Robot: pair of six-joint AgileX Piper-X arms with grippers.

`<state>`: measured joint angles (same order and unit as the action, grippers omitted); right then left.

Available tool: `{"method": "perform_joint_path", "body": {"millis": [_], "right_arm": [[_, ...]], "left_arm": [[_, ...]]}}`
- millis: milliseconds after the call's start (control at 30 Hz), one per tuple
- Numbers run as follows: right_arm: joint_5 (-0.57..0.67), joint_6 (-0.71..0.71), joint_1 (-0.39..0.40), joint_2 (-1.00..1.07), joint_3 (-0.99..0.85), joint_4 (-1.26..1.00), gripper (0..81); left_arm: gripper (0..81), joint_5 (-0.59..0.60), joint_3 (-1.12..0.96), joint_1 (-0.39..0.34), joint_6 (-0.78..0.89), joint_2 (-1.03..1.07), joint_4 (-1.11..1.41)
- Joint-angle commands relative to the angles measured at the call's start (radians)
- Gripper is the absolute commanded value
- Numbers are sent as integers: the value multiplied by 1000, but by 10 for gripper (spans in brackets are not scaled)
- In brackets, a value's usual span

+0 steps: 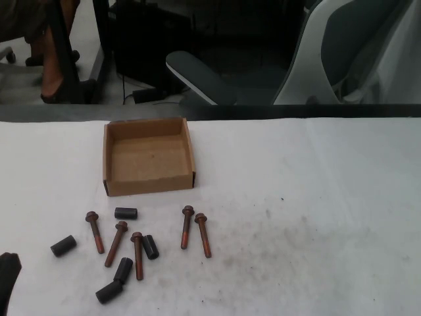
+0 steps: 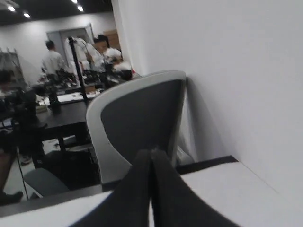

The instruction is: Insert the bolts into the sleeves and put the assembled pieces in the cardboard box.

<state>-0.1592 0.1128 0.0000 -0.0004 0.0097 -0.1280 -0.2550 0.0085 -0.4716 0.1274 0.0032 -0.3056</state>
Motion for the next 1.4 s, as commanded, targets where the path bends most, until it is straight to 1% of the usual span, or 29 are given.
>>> {"method": "perform_joint_path", "body": {"millis": [0, 67, 100, 133, 233, 300, 433, 500, 567, 667, 733, 833, 900, 967, 1000, 1067, 1133, 1233, 1367], "right_arm": [[24, -7, -3, 0, -10, -124, 2], [-26, -42, -5, 0, -10, -178, 2], [-26, -46, -5, 0, -10, -167, 2], [-7, -44, -5, 0, -10, -142, 2], [141, -45, -5, 0, -10, 19, 2], [230, -45, -5, 0, -10, 85, 2], [263, -17, -5, 0, -11, 98, 2], [304, 0, -5, 10, -26, 120, 2], [380, 0, -5, 51, -40, 128, 2], [488, 0, -3, 140, -73, 128, 2], [522, 0, -2, 212, -106, 128, 2], [525, 43, -2, 346, -184, 128, 2], [542, 44, -2, 439, -251, 128, 2], [594, 24, -2, 526, -314, 128, 2], [633, 18, -2, 575, -350, 128, 2], [704, 5, -2, 663, -411, 128, 2], [780, -64, -2, 750, -466, 122, 2], [933, -172, 4, 838, -534, 122, 2], [920, -113, 33, 901, -576, 128, 2]], "left_arm": [[6, -13, -8, -6, -2, -3, 16], [6, -18, -8, -3, -2, -3, 16], [6, -18, -8, -3, -6, -3, 16], [6, -16, -8, -3, -7, -3, 19], [6, -13, -8, -3, -3, -3, 53], [6, -7, -8, -3, -1, -3, 110], [6, -5, -8, -3, 0, -3, 274], [6, -5, -8, -3, 0, -3, 366], [6, -5, -8, -3, 9, -3, 428], [6, 18, -8, -5, 15, -3, 445], [6, 15, -8, -5, 15, -3, 464], [6, 27, -8, -5, 24, -3, 573], [6, 83, -8, -5, 30, -3, 593], [6, 223, -8, -5, 60, -3, 525], [6, 318, -8, -5, 93, -3, 468], [6, 435, -9, -5, 155, -3, 313], [6, 469, -31, -5, 223, -3, 244], [6, 465, -60, -3, 232, 31, 226], [6, 465, -116, -3, 232, 143, 181]]}}
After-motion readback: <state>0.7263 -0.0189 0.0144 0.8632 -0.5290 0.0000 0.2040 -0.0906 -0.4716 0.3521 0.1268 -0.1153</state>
